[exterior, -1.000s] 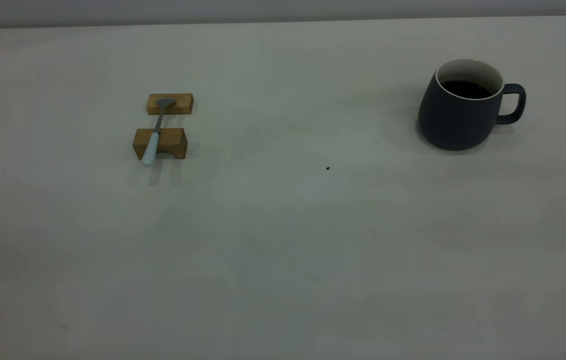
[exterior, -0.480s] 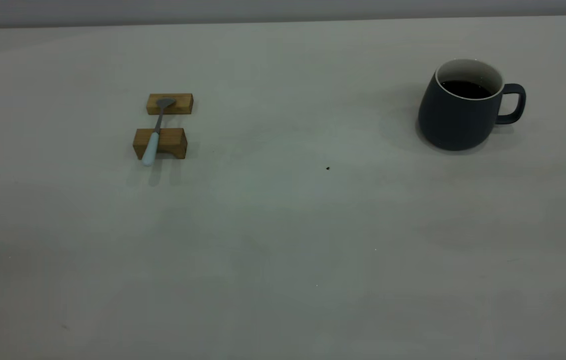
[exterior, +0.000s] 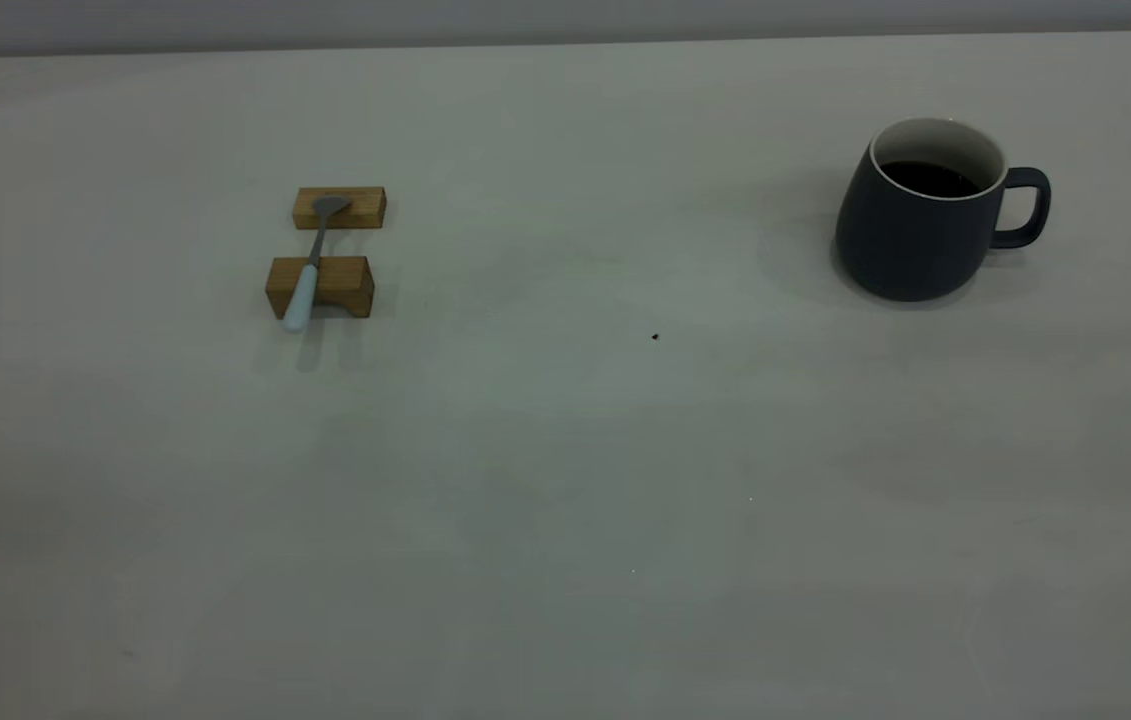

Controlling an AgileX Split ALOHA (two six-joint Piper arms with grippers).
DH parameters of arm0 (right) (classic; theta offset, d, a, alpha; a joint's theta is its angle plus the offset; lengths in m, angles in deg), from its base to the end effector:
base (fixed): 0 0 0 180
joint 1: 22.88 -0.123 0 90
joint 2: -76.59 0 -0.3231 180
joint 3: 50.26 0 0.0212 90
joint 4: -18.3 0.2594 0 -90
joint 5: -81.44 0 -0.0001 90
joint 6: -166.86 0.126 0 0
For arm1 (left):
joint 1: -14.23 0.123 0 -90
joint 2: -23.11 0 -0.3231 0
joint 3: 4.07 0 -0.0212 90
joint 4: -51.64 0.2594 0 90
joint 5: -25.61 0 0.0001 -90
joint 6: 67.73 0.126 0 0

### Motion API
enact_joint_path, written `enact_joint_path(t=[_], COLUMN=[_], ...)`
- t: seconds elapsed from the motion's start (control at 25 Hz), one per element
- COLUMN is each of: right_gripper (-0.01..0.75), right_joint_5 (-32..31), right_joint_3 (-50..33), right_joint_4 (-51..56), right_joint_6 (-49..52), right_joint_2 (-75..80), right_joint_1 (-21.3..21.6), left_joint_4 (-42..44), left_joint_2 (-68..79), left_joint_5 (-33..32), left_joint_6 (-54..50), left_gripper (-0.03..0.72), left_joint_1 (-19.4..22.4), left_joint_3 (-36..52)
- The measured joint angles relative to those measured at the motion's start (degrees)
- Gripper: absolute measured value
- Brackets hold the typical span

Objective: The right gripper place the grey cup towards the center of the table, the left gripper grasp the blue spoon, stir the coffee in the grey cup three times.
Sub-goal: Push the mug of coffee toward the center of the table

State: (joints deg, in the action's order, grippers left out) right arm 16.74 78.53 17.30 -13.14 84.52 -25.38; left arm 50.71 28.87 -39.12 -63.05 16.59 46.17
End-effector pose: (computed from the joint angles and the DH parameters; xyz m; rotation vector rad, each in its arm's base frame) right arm -0.0035 -0.0021 0.2486 -0.0461 2.1608 0.0038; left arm -0.0099 -0.0023 0.2536 0.0442 2.1070 0.0540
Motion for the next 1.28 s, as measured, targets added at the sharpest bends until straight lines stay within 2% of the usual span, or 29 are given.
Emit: enact_joint_path(t=[0.2, 0.32, 0.6, 0.76, 1.0, 1.28], right_gripper=[0.5, 0.515, 0.633, 0.631, 0.589, 0.579], right_joint_5=[0.22, 2.06, 17.96, 26.84, 34.58, 44.44], right_joint_3=[0.0, 0.98, 4.68, 8.02, 15.89, 22.51], right_joint_4=[2.05, 4.31, 5.49, 5.51, 7.54, 10.32], right_joint_6=[-0.71, -2.14, -9.29, -17.06, -29.89, -48.72], right_joint_2=[1.59, 8.39, 32.75, 48.32, 71.06, 90.71], right_joint_1=[0.0, 0.0, 0.0, 0.0, 0.0, -0.09], left_joint_4=[0.0, 0.0, 0.0, 0.0, 0.0, 0.0], left_joint_2=[0.0, 0.0, 0.0, 0.0, 0.0, 0.0], left_joint_5=[0.0, 0.0, 0.0, 0.0, 0.0, 0.0], left_joint_6=[0.0, 0.0, 0.0, 0.0, 0.0, 0.0], left_gripper=[0.477, 0.477, 0.477, 0.477, 0.477, 0.477], left_joint_1=[0.0, 0.0, 0.0, 0.0, 0.0, 0.0], left_joint_3=[0.0, 0.0, 0.0, 0.0, 0.0, 0.0])
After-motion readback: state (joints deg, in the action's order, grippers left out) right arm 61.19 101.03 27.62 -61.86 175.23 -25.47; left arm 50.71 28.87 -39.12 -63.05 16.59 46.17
